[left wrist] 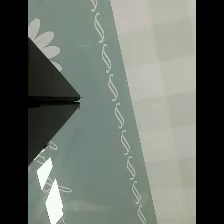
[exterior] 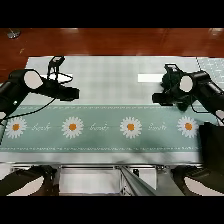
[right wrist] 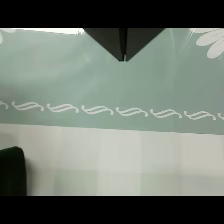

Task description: Fold the shirts.

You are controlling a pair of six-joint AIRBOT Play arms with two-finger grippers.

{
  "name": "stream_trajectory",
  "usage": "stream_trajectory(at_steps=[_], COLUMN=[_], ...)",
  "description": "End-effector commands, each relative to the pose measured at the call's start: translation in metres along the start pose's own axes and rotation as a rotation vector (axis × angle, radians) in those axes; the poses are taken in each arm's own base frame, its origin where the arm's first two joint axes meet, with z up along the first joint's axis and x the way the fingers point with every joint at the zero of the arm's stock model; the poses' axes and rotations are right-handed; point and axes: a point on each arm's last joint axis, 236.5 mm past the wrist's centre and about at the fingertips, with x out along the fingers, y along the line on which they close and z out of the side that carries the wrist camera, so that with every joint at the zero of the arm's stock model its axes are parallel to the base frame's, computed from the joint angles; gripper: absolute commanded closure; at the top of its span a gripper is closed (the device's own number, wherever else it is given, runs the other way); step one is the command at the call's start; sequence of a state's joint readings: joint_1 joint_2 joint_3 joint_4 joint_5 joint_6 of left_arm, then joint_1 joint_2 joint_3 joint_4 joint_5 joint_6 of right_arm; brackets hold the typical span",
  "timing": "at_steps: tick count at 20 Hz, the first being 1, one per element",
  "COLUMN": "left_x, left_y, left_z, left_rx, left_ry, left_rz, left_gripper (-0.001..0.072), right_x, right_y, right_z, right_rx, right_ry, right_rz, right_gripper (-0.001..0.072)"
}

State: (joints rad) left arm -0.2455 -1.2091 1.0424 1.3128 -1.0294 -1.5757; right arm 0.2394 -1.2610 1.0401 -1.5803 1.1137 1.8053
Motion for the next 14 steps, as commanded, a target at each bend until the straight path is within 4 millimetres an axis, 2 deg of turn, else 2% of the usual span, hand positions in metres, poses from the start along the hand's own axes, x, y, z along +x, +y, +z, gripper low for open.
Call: stream_trajectory(at_steps=[1,14], left_x=[0.0002,0.0003], left_y=[0.0004,0.0003], left_z=[-0.0001,-0.0002], left_rx=[-0.001,0.000], left_ry=[0.001,0.001], left_rz=[0.001,0.001], left_gripper=[0.0684,0.0684], right_x=[0.0002,0.0002], right_y=[0.0002,0.0015], right_z=[-0.0003,0.0018], right_rx=[0.000,0.002], right_ry=[0.001,-0.008], right_rz=[0.000,0.006], right_gripper=[0.0684,0.0684])
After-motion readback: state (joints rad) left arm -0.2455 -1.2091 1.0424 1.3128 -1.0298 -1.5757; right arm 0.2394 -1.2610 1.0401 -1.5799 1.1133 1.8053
